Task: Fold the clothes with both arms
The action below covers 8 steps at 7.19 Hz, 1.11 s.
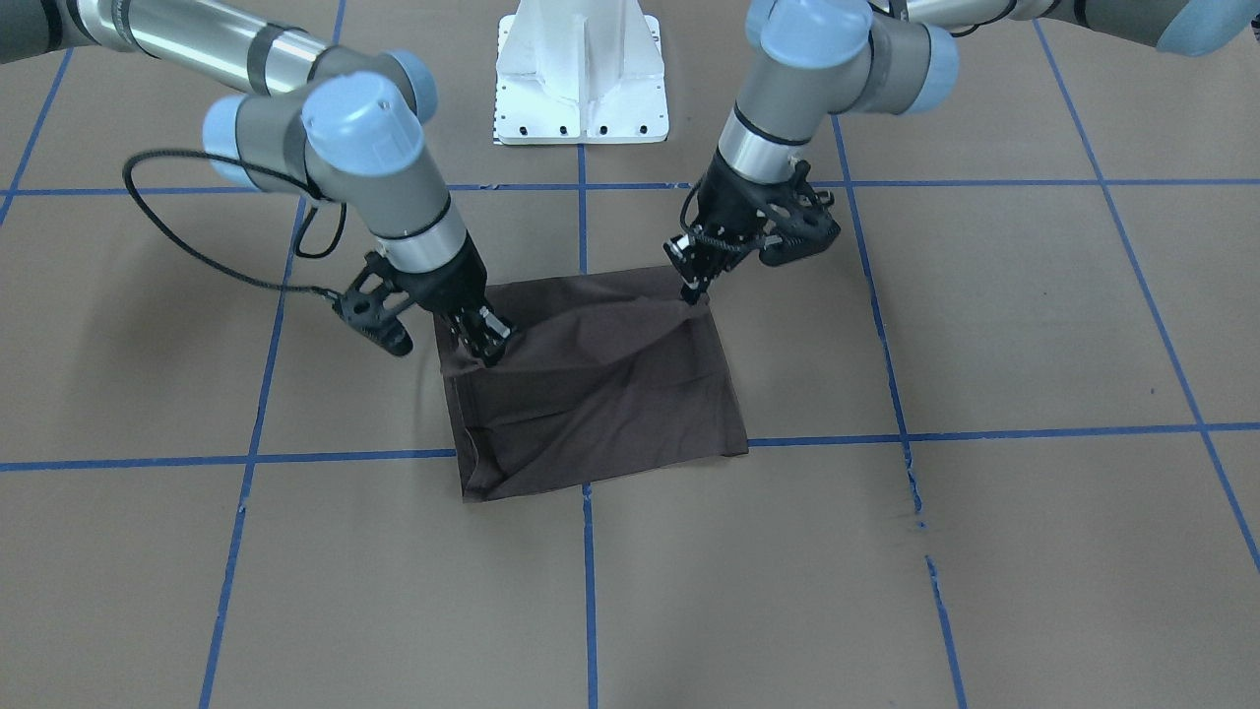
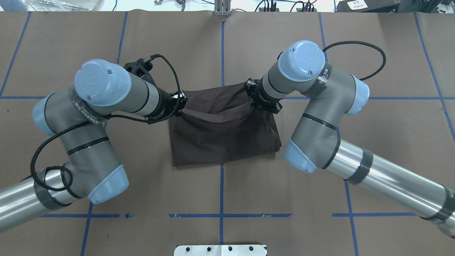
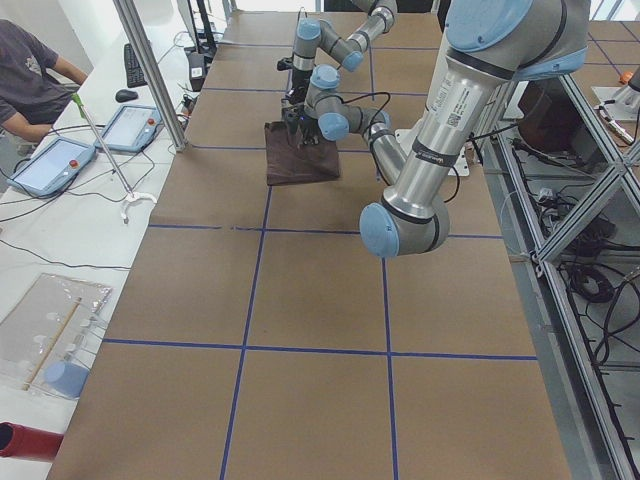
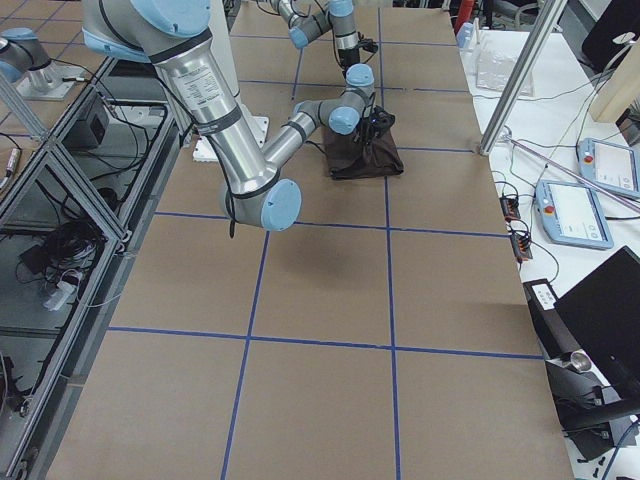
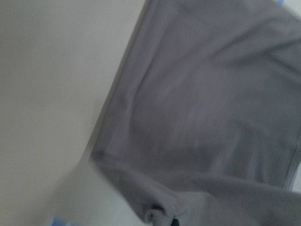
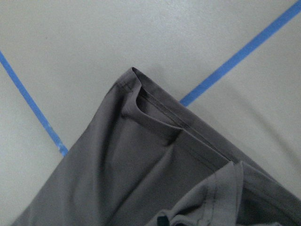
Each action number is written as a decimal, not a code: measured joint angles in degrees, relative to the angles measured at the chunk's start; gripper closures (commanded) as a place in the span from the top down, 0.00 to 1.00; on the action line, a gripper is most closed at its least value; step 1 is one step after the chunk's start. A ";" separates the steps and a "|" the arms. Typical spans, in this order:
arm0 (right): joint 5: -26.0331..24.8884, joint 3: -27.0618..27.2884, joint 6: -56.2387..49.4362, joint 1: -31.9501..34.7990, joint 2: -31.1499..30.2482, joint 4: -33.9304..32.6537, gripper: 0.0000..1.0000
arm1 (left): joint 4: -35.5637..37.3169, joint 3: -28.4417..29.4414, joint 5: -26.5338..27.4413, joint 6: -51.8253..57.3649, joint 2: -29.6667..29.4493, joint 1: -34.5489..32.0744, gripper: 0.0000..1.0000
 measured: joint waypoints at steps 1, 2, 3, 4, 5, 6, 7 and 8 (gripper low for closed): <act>0.16 -7.34 -0.03 1.24 3.69 3.23 0.99 | -4.73 5.74 -0.23 0.37 -1.44 -1.57 0.84; 0.70 -13.54 -0.10 2.60 6.88 5.97 1.00 | -9.32 11.77 -0.29 1.14 -3.49 -3.37 1.00; 1.76 -18.48 -0.58 4.15 9.46 8.08 1.00 | -12.80 18.37 -0.36 3.38 -6.60 -5.53 1.00; 2.85 -21.44 -1.66 5.58 10.94 9.27 1.00 | -14.69 23.36 -0.48 6.52 -9.03 -7.63 1.00; 3.74 -23.00 -2.73 6.62 11.58 9.86 1.00 | -16.04 26.38 -1.17 9.34 -10.15 -9.39 1.00; 4.19 -23.86 -3.60 7.52 11.78 10.13 1.00 | -16.90 27.87 -2.28 11.10 -10.48 -10.51 1.00; 5.18 -24.04 -5.80 9.00 11.49 10.00 1.00 | -17.47 28.33 -3.58 12.85 -10.22 -11.68 1.00; 7.70 -23.22 -10.64 11.65 9.79 9.32 1.00 | -17.81 27.86 -6.11 16.50 -8.83 -13.55 1.00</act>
